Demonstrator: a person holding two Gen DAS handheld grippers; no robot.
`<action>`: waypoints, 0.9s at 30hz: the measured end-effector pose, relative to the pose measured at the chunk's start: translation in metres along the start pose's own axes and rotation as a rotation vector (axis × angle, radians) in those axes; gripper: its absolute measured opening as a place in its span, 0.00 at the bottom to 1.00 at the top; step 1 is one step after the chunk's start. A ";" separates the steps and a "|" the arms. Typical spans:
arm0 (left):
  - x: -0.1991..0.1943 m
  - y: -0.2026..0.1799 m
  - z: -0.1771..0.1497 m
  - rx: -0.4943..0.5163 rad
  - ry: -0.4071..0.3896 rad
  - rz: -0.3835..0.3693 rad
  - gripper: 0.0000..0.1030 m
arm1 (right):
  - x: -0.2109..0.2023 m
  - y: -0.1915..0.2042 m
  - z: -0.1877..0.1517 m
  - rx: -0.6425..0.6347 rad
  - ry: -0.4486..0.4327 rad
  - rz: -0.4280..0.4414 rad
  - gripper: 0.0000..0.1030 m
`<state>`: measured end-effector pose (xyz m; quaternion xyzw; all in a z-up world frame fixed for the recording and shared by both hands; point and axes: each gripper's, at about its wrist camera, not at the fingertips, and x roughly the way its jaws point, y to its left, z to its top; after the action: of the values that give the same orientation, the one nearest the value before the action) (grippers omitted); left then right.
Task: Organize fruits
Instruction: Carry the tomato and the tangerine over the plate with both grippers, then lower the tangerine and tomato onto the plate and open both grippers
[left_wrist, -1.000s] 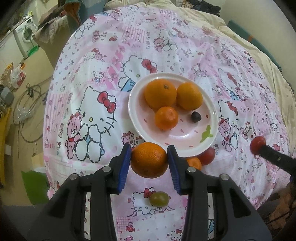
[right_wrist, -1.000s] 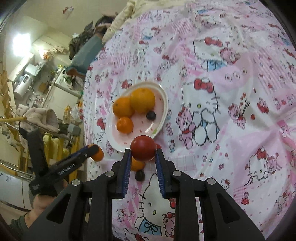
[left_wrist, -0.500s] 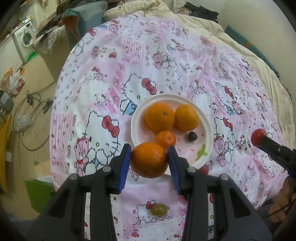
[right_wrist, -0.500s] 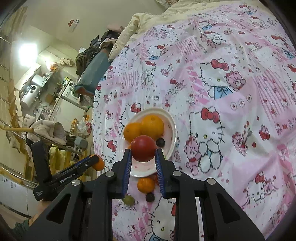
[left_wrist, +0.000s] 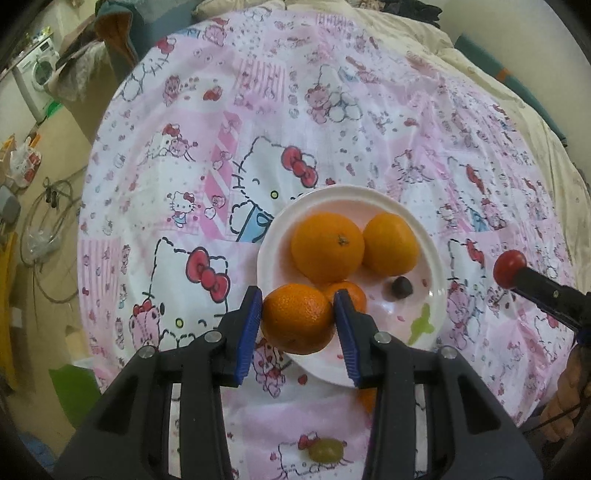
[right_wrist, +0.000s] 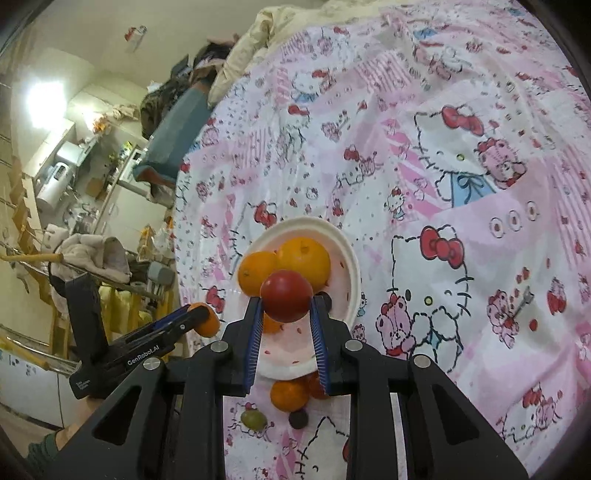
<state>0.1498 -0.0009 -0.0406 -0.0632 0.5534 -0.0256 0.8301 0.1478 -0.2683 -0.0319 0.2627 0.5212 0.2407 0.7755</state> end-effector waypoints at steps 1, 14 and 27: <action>0.003 0.001 0.000 -0.007 0.003 0.000 0.35 | 0.006 0.000 0.000 -0.002 0.013 -0.009 0.26; 0.042 -0.010 0.010 0.052 0.030 0.041 0.35 | 0.053 -0.002 -0.001 -0.028 0.121 -0.063 0.27; 0.045 -0.016 0.011 0.061 0.032 0.067 0.36 | 0.059 -0.013 -0.005 0.014 0.137 -0.089 0.29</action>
<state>0.1778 -0.0210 -0.0759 -0.0186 0.5671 -0.0156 0.8233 0.1648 -0.2388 -0.0819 0.2276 0.5860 0.2196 0.7460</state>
